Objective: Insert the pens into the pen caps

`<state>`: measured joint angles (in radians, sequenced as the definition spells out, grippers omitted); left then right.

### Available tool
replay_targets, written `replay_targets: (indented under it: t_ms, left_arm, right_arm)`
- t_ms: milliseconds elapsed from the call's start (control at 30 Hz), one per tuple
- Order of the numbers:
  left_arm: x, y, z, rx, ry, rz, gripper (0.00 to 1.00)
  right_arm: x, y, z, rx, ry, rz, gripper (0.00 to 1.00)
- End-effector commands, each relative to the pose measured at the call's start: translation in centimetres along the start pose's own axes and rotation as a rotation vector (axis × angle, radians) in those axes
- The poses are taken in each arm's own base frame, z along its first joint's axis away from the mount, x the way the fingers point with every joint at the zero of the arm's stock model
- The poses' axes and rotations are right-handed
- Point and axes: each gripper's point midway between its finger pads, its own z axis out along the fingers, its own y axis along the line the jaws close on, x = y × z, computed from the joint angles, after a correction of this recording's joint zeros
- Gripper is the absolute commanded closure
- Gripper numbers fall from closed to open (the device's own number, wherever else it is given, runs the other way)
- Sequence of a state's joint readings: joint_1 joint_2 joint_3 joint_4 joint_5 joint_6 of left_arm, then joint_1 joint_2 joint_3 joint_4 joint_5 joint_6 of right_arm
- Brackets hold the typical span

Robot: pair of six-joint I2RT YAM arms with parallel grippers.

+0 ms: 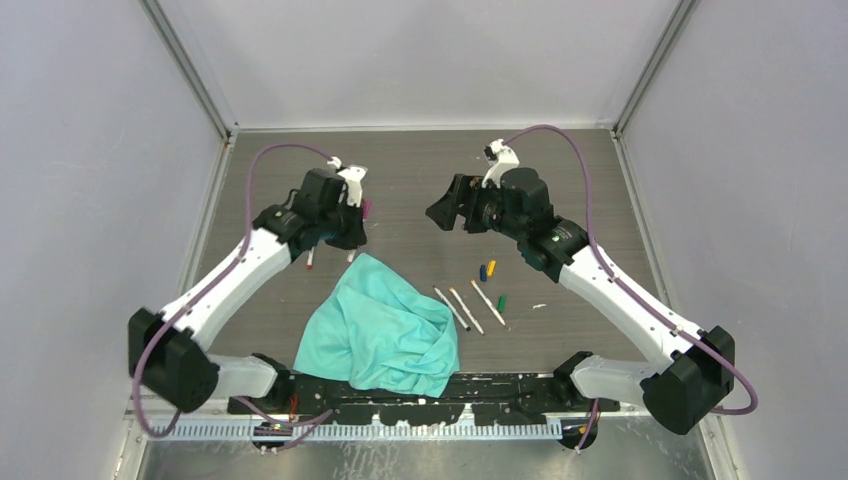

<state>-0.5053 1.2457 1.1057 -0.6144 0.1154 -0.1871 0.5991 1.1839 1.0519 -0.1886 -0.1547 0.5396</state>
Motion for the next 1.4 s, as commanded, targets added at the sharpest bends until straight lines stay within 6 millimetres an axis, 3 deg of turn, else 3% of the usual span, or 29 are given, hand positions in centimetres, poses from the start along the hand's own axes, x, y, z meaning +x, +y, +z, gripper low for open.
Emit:
replay_targets:
  t_ms: [0, 267, 467, 600, 867, 1067, 1200, 1300, 1367]
  left_arm:
    - [1.8, 7.2, 1.4, -0.306, 0.162, -0.041, 1.00]
    - [3.5, 13.9, 5.4, -0.428, 0.331, -0.183, 1.00]
    - [3.8, 15.9, 7.7, -0.488, 0.410, -0.173, 1.00]
    - [5.1, 17.1, 8.2, -0.540, 0.480, -0.177, 0.97]
    - [6.5, 17.8, 8.9, -0.527, 0.523, -0.217, 0.83]
    - [6.6, 17.7, 9.0, -0.518, 0.532, -0.220, 0.65]
    - [5.5, 17.6, 8.2, -0.519, 0.489, -0.215, 0.56]
    - [3.4, 16.8, 6.9, -0.492, 0.397, -0.208, 0.49]
    - [1.1, 15.8, 5.8, -0.447, 0.280, -0.197, 0.34]
  right_arm:
    - [0.2, -2.9, -1.4, 0.140, -0.003, -0.036, 0.12]
    - [4.6, -4.9, -1.3, 0.147, 0.056, 0.042, 0.13]
    - [5.9, -4.9, -0.8, 0.123, 0.093, 0.051, 0.13]
    - [5.9, -4.9, -0.9, 0.120, 0.096, 0.041, 0.13]
    - [6.0, -5.1, -0.6, 0.129, 0.097, 0.048, 0.13]
    - [6.1, -5.3, -0.6, 0.140, 0.101, 0.048, 0.13]
    - [6.2, -5.7, -0.9, 0.159, 0.107, 0.038, 0.14]
    - [6.1, -5.7, -1.4, 0.168, 0.113, 0.022, 0.16]
    - [6.2, -5.7, -1.9, 0.169, 0.127, 0.004, 0.19]
